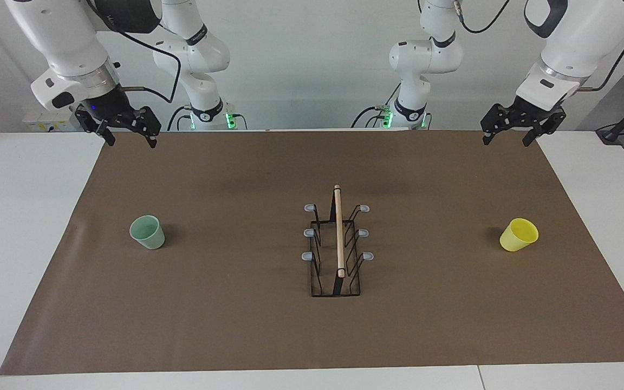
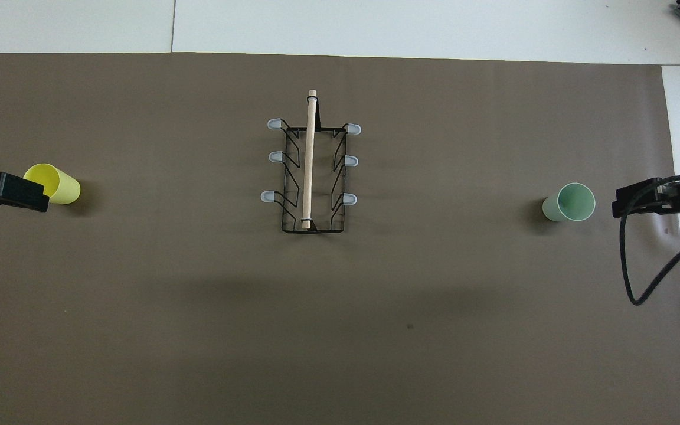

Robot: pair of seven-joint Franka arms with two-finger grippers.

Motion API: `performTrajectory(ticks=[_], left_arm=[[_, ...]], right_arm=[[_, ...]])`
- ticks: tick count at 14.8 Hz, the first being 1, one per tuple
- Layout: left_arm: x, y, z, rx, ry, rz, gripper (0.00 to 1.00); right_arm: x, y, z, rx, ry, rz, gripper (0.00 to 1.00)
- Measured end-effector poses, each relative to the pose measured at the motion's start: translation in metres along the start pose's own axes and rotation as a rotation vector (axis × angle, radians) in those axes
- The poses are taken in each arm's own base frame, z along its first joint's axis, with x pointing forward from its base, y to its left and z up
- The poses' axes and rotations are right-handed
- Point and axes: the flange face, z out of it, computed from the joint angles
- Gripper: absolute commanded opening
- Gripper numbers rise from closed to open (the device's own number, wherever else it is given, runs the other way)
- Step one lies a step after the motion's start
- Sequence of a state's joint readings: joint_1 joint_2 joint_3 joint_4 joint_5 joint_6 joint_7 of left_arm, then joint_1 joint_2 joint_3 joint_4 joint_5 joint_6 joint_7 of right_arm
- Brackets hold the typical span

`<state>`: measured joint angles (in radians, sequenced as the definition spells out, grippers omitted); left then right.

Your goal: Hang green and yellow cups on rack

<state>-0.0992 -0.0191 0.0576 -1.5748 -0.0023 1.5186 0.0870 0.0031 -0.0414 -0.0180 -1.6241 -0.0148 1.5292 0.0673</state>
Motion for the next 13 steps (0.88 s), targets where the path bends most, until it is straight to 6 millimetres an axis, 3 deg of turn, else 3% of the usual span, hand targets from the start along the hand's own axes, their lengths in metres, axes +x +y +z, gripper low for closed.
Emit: performTrajectory(ticks=[9,13], left_arm=[[0.0,0.001,0.001,0.001,-0.002,0.0,1.0],[-0.003,-0.001,0.011,-0.002,-0.029,-0.012,1.0]], right_arm=[[0.0,0.0,0.003,0.0,-0.006,0.003,1.0],[0.003,0.001,0.006,0.014,0.012,-0.025,1.0]])
